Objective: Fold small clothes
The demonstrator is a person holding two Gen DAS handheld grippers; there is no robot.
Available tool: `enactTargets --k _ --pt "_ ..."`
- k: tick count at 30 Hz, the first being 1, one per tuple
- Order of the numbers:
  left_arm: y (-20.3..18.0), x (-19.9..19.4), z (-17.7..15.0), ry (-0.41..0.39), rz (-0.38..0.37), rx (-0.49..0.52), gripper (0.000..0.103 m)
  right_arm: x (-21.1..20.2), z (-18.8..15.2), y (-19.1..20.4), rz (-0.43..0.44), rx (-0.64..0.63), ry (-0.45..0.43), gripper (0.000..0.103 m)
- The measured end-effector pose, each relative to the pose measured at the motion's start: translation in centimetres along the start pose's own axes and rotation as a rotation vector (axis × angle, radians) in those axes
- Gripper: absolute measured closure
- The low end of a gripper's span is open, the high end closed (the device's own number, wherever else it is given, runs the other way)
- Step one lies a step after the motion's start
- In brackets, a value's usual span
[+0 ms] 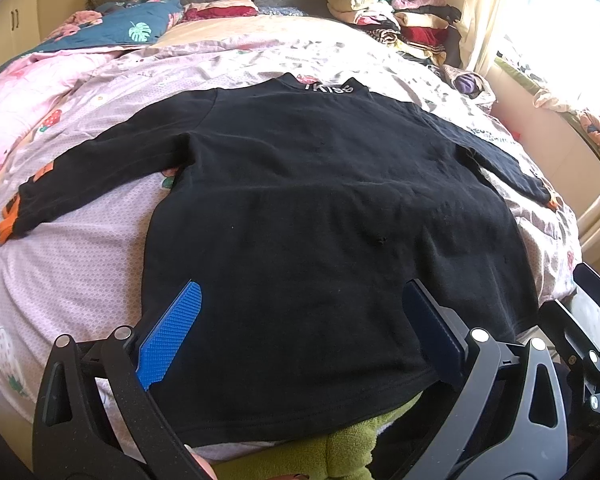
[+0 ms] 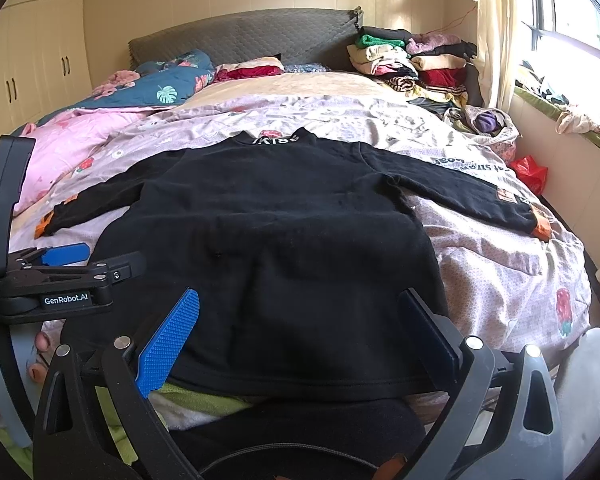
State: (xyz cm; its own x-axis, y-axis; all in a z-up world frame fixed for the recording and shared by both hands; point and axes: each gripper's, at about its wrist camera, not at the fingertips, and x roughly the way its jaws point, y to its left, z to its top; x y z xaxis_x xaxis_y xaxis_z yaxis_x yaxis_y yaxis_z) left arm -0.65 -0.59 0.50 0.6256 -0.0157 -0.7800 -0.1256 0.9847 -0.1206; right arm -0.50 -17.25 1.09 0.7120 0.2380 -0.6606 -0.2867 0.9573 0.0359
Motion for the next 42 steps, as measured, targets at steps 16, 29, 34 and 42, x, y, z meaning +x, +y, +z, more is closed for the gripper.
enactTargets --k 16,29,34,42 --pt "0.3 0.7 0.8 0.005 -0.013 0.005 0.008 1.2 0.9 0.3 0.013 0.0 0.009 0.004" --pt "1.1 1.3 4.3 -0.032 -0.008 -0.013 0.008 1.7 3.8 0.1 0.021 0.007 -0.007 0.004" --pt "1.3 2.0 5.7 -0.032 0.007 -0.005 0.008 2.4 5.5 -0.3 0.019 0.019 -0.004 0.004" --pt "1.8 2.5 8.2 -0.055 0.03 -0.012 0.008 3.9 8.3 -1.0 0.04 0.061 0.017 0.004"
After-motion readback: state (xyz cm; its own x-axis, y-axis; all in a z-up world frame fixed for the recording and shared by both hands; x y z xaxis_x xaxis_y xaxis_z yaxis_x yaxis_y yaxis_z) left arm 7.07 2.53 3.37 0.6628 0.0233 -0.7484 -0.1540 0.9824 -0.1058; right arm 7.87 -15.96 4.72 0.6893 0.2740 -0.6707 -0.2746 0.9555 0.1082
